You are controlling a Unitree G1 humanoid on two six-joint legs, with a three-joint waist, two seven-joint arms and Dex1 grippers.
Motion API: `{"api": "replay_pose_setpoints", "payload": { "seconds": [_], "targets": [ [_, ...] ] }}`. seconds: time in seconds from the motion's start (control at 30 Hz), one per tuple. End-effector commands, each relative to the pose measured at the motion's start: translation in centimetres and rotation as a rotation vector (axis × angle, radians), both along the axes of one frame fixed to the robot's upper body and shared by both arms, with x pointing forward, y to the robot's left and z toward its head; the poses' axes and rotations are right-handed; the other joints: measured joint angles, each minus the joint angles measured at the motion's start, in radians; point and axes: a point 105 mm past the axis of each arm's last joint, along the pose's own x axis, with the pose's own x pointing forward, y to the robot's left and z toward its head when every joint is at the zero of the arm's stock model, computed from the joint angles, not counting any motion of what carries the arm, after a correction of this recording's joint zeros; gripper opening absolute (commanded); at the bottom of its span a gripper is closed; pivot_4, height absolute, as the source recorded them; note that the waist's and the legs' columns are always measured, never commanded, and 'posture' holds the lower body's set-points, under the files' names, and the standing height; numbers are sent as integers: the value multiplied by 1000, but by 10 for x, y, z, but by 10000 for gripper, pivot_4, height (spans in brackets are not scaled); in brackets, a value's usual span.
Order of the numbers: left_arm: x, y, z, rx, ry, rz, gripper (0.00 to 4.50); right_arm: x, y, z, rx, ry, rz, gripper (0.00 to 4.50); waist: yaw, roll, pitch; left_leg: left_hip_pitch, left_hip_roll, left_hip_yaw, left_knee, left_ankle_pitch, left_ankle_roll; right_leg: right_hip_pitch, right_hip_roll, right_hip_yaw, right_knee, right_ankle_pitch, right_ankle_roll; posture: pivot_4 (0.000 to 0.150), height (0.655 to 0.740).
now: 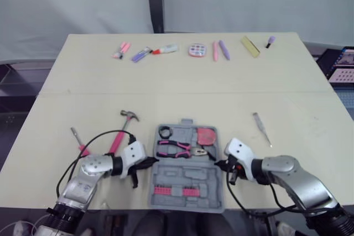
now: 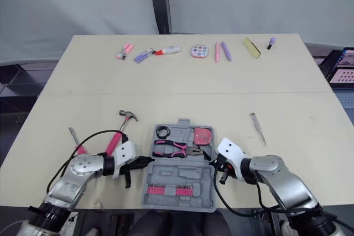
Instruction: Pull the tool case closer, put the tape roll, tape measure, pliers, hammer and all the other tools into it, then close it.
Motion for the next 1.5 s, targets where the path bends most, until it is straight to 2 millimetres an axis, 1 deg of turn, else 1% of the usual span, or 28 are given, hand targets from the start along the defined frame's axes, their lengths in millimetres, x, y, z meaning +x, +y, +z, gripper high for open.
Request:
{"api": "replay_pose_setpoints", "payload": {
  "seconds": [0.03,0.2,0.47,0.87,1.5],
  "targets": [
    [2,-8,6,-15,-33,-30,721,6,2,7,18,-40,-3,257,0,0,0,0,0,0,0,0,0,0,0,0,0,0,0,1500,7400],
    [2,-8,6,-13,-33,-33,721,11,1,7,15,-55,-27,257,0,0,0,0,0,0,0,0,0,0,0,0,0,0,0,1500,7400],
    [7,-7,8,-19,-40,-12,721,13,2,6,15,-62,-35,257,0,0,0,0,0,0,1,0,0,0,0,0,0,0,0,1500,7400],
    [14,-5,10,-24,-52,4,721,23,3,12,18,-97,-58,257,-1,0,0,0,0,0,1,0,0,0,0,0,0,0,0,1500,7400],
    [27,-2,12,-22,-84,46,721,28,2,13,12,-111,-70,257,-7,0,0,0,0,0,1,0,0,-2,0,0,2,0,0,1500,7400]
  ]
}}
